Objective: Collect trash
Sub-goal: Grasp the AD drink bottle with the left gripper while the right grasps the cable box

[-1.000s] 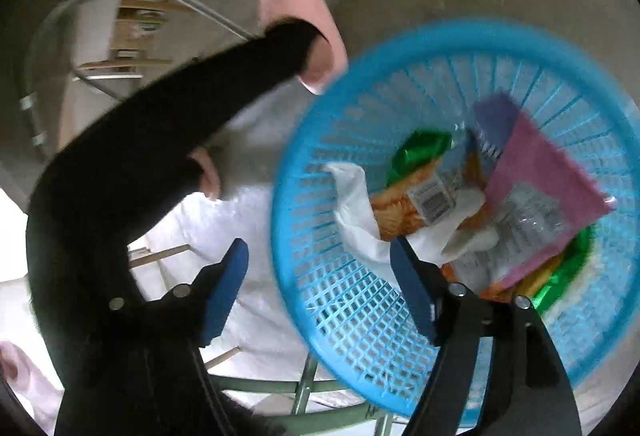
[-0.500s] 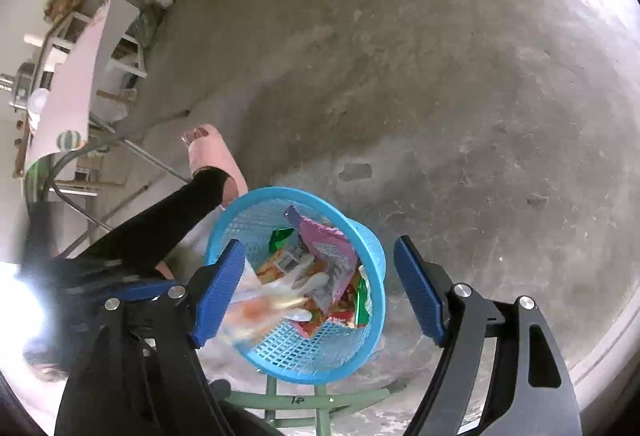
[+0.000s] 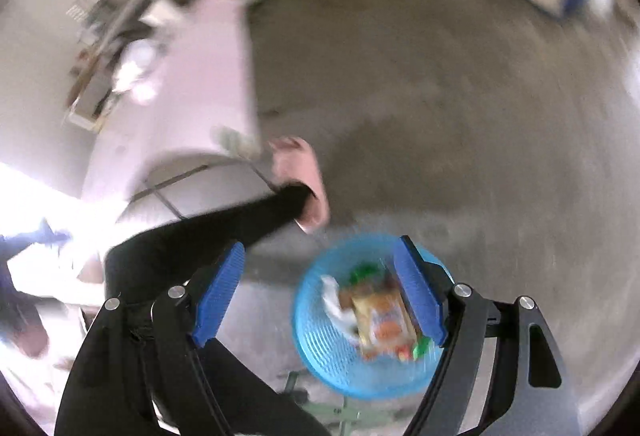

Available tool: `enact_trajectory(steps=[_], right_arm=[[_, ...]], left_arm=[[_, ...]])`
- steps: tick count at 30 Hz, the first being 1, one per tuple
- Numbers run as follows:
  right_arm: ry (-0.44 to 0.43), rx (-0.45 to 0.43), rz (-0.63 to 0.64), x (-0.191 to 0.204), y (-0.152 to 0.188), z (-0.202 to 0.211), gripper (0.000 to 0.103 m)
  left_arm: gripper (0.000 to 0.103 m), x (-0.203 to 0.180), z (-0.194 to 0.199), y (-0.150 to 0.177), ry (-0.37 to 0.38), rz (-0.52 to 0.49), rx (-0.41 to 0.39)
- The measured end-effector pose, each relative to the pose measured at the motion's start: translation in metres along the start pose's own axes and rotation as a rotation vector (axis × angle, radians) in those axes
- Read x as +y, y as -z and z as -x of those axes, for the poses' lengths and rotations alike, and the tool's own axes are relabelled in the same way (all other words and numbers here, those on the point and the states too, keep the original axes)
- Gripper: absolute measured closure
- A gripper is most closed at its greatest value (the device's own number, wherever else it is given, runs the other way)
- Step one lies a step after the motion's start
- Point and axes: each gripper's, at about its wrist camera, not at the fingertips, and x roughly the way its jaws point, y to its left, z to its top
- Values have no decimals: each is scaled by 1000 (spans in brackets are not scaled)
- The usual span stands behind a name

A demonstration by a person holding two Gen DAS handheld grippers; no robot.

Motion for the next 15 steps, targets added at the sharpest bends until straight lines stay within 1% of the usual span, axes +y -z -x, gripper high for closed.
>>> enact_trajectory(steps=[1, 2, 3, 4, 5, 6, 7, 8, 9, 11, 13, 14, 15], right_arm=[[-27, -14, 53, 20, -13, 0, 28], [-42, -32, 84, 33, -23, 0, 28], [-59, -68, 125, 53, -38, 0, 27], [-81, -96, 171, 73, -54, -3, 24], [-89, -109, 201, 86, -67, -5, 22], [-85, -131, 248, 106, -87, -12, 22], [-83, -147, 285, 122, -102, -19, 22], [-82, -162, 318, 137, -119, -27, 22], [-75, -177, 348, 155, -141, -39, 22], [-85, -197, 381, 186, -184, -66, 22], [-79, -212, 404, 211, -213, -87, 22], [-90, -211, 429, 227, -230, -105, 22], [-97, -211, 442, 234, -237, -114, 22]], left_arm=[[32, 27, 20, -4, -48, 49, -44], [30, 47, 31, -6, -67, 99, -71], [28, 91, 47, -10, -66, 235, -111], [27, 133, 55, -11, -30, 381, -139], [27, 177, 59, -10, 23, 534, -174], [25, 216, 59, -9, 70, 662, -210], [25, 251, 56, -8, 100, 766, -251], [25, 272, 54, -9, 110, 823, -274], [25, 311, 46, -10, 115, 933, -321], [24, 356, 28, -13, 151, 1068, -356], [24, 386, 8, -16, 171, 1188, -360], [24, 397, -3, -17, 185, 1229, -365], [25, 407, -11, -17, 199, 1261, -366]])
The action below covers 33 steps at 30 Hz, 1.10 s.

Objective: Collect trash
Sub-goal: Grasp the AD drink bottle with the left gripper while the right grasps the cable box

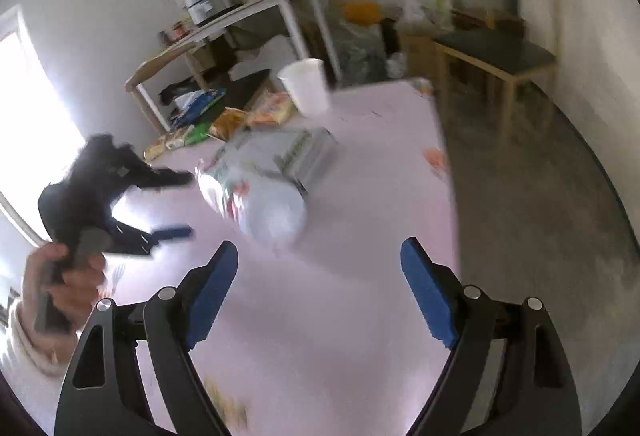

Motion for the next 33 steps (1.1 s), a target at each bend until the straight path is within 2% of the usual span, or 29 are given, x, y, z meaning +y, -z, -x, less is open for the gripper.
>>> enact_trajectory(steps=[2, 5, 7, 9, 12, 14, 17, 18, 20, 24, 27, 30, 33], right_arm=[[41, -39, -22, 7, -13, -18, 22], [-9, -45, -81, 6, -19, -25, 22], [-18, -39, -100, 3, -22, -30, 22], [15, -27, -67, 3, -30, -35, 22], [75, -18, 16, 6, -44, -40, 22], [91, -6, 54, 7, -54, -45, 22], [92, 9, 98, 11, -65, -51, 22], [76, 25, 127, 14, -70, -57, 22], [37, 77, 198, 22, -79, -69, 18], [-35, 189, 450, 53, -92, -104, 9], [-62, 295, 639, 80, -99, -135, 7], [-69, 364, 765, 99, -103, -170, 6], [-60, 460, 822, 109, -106, -208, 6]], left_arm=[[25, -1, -12, -12, 23, 27, -4], [24, -12, -19, -22, 11, 0, -42], [21, -18, -23, -29, 3, 4, -47], [21, -22, -33, -36, -23, -9, -18], [22, -17, -34, -44, -49, -7, -16], [32, -21, -35, -49, -96, -16, -25], [36, -17, -34, -51, -65, -18, 8], [38, -12, -31, -51, -39, -16, 33], [38, -2, -18, -49, -47, -31, 47], [39, 29, 31, -35, -64, -77, 84], [39, 56, 60, -30, -63, -62, 103], [39, 80, 86, -27, -51, -44, 108], [40, 93, 93, -28, -21, -23, 119]])
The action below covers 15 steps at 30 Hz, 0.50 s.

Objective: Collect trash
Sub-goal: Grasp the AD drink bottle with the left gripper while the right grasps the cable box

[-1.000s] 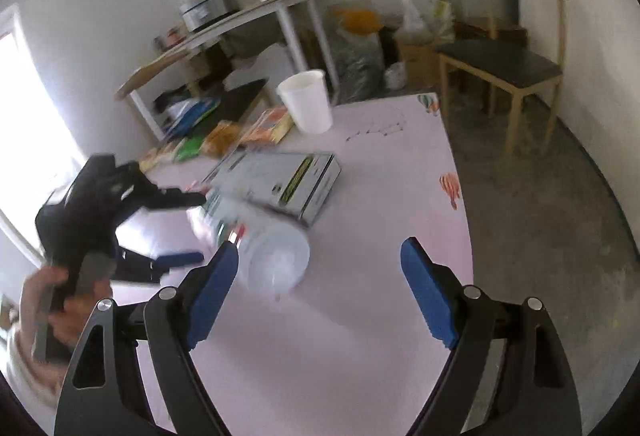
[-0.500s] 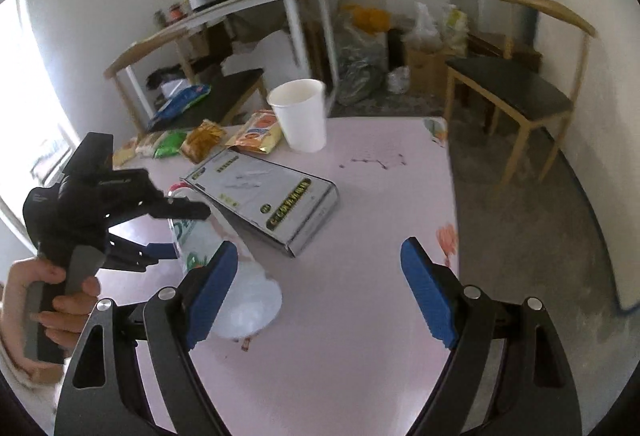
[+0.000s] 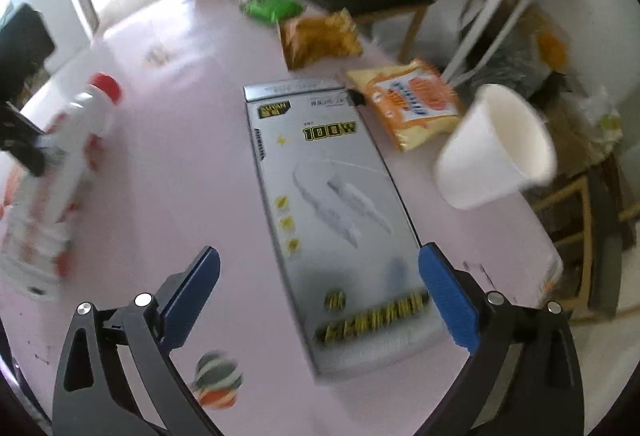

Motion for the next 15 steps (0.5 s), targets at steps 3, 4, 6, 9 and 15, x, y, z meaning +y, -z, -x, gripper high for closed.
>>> enact_trajectory(steps=[3, 4, 6, 9, 15], right_arm=[[33, 89, 26, -9, -14, -31, 6], [-8, 86, -15, -15, -14, -35, 6], [-103, 130, -149, -28, -9, -44, 6], [-77, 118, -191, -17, 6, -36, 13], [-73, 114, -272, 41, 66, -6, 14]], left_arm=[[40, 4, -2, -1, 22, -4, 7], [40, 3, -2, -2, 20, -15, 5], [40, 2, -4, -2, 19, -33, 2], [41, 1, -3, 2, 24, -38, -5], [43, -6, 0, 32, -21, -87, -26]])
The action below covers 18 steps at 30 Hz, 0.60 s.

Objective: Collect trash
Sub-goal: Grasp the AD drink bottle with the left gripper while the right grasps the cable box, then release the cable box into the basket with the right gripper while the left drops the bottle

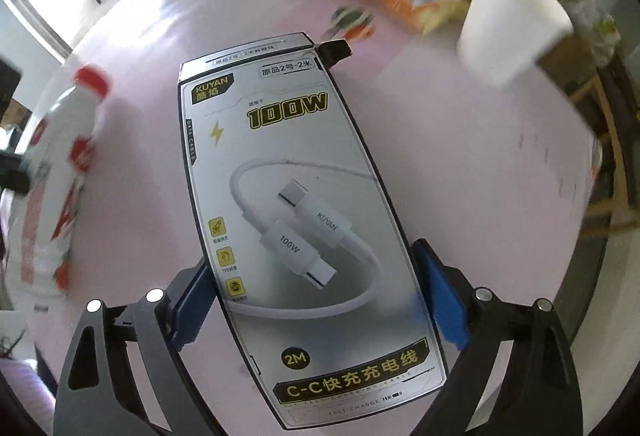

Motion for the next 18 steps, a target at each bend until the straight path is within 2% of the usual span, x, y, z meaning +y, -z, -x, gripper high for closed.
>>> enact_trajectory(steps=[2, 5, 6, 9, 13, 15, 18], right_arm=[[-2, -18, -63, 5, 31, 9, 14], [-95, -62, -214, 6, 87, 28, 15], [-137, -84, -259, 7, 112, 36, 15], [-171, -139, -371, 16, 190, 55, 15], [-212, -198, -491, 36, 275, 78, 16], [-224, -195, -564, 44, 328, 78, 17], [-317, -268, -733, 48, 424, 75, 17]], left_arm=[[43, -4, -2, 20, 1, -6, 17], [44, -7, -7, 49, 17, -6, 56], [44, -10, -10, 62, 29, -6, 71], [44, -21, -24, 98, 63, -9, 98], [44, -44, -62, 156, 137, -16, 174], [44, -55, -78, 180, 167, -16, 214], [44, -74, -93, 214, 187, -42, 253]])
